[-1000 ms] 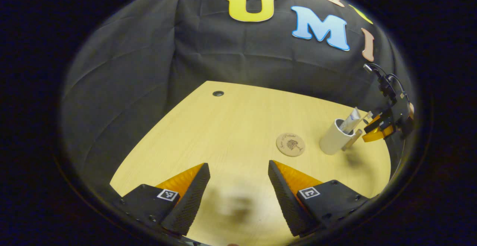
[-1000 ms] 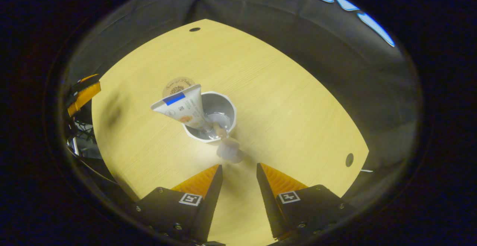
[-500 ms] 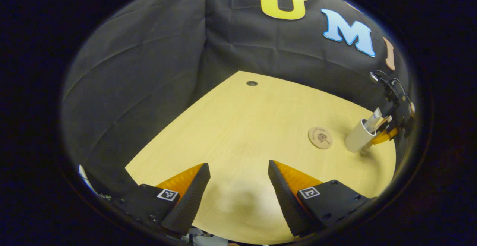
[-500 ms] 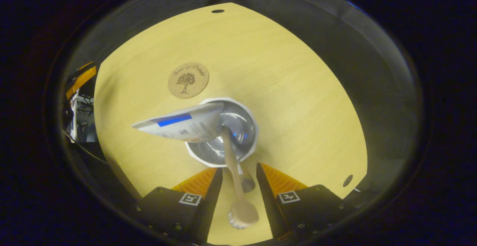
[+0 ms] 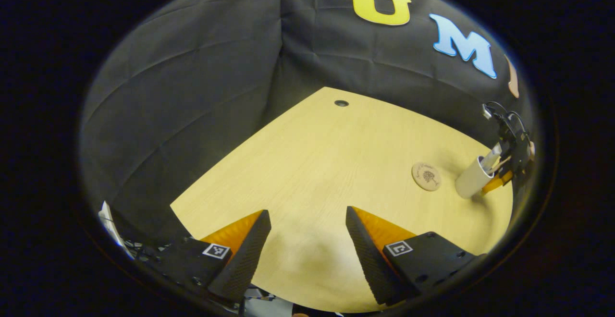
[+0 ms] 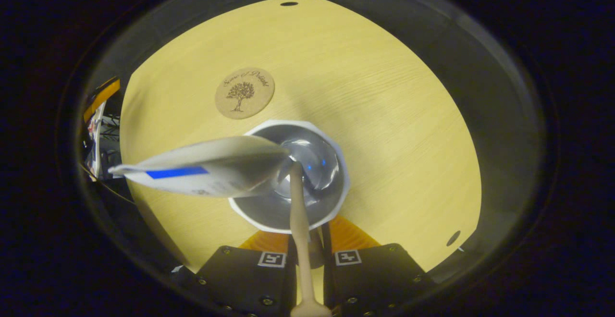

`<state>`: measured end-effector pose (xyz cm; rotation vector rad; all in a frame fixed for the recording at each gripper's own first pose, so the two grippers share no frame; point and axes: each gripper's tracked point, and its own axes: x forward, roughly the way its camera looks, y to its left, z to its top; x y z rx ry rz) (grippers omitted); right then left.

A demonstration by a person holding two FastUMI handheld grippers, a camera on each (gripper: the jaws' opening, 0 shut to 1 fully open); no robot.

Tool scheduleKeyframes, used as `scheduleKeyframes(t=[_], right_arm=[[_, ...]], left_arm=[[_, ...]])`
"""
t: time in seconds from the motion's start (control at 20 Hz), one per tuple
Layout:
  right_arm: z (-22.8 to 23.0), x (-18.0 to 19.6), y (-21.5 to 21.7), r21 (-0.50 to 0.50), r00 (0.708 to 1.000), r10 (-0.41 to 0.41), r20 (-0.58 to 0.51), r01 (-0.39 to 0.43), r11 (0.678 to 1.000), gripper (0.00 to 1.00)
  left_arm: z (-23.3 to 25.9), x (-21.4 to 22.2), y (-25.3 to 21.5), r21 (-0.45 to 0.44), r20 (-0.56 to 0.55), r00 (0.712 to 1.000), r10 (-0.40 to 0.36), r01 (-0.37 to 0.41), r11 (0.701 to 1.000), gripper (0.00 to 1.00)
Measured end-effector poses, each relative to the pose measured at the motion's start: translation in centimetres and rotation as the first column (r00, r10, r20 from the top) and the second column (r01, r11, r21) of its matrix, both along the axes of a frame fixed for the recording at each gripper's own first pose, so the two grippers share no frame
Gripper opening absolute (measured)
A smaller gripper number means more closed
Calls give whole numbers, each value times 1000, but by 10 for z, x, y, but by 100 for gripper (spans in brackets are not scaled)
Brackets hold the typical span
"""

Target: Put the toothbrush and toothpaste on the desktop into the cup, then pick up the cup and place it on the coaster on the desktop.

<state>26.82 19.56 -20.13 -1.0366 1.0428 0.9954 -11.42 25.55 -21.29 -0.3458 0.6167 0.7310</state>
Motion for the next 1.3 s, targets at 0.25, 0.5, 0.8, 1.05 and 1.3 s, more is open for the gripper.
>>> scheduleKeyframes(t=[0.25,0.5,0.8,1.05,1.3], right_arm=[[-3,-2,-2,45,998,-66,-15,66,997,16],[-2,-7,-5,60,996,-89,-28,91,994,16],[10,-25,30,119,994,-83,-65,90,989,16],[14,-35,70,142,997,-46,-68,55,988,16],[14,-41,108,146,997,-9,-71,19,989,16]], left_arm=[[0,11,-6,2,2,1000,-22,22,1000,100],[0,18,-8,1,3,1000,-31,31,1000,100],[-2,11,-13,-6,9,1000,-30,30,1000,100],[-1,2,-8,-8,-1,1000,-5,5,1000,100],[-4,-29,-2,-8,-23,999,47,-47,999,100]])
